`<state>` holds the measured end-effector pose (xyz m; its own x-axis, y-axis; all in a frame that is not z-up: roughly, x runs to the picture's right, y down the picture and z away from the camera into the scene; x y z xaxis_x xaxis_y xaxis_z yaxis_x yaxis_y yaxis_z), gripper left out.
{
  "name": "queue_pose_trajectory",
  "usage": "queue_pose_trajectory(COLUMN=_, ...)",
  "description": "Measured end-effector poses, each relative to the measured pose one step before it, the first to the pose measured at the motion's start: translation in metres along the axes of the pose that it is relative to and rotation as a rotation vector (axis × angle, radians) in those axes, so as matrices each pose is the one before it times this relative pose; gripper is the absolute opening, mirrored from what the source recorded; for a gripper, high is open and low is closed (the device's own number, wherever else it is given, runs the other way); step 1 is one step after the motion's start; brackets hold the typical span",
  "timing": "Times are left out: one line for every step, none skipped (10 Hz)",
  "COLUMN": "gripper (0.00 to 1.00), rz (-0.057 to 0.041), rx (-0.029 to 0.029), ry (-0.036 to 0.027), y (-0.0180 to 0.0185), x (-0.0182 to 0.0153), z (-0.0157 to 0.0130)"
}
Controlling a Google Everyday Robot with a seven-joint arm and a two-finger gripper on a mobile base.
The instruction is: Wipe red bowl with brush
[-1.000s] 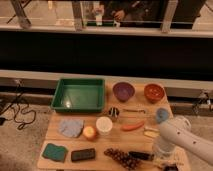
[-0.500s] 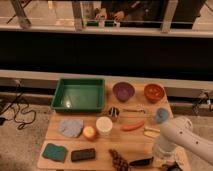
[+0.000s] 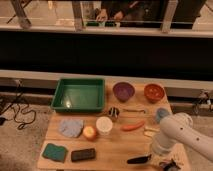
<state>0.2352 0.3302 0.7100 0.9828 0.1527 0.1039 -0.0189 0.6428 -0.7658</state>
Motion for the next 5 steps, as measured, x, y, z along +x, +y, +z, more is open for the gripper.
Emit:
queue_pose_trajectory(gripper=0.0, rz=-0.00204, rx=0.00047, ry=-0.00351, y=0.00027, x=-0.00133, z=-0.00115)
queue_pose_trajectory(gripper=0.0, rz=-0.00034, rx=0.00041, ry=0.00021, y=-0.00019, x=-0.00011, z=-0.00022)
queue_pose_trajectory(gripper=0.0, rz=-0.00044, rx=-0.00038, ry=-0.00025, y=-0.00005, x=-0.00023, z=0.00023)
queue_pose_trajectory(gripper=0.0, rz=0.00093, rx=0.00042, ry=0.00009, y=0.00018, x=0.00037, z=-0.00022)
queue_pose_trajectory(gripper=0.0, rz=0.00011, rx=0.00004, ry=-0.00004, y=-0.00001, x=0.00003, z=0.0)
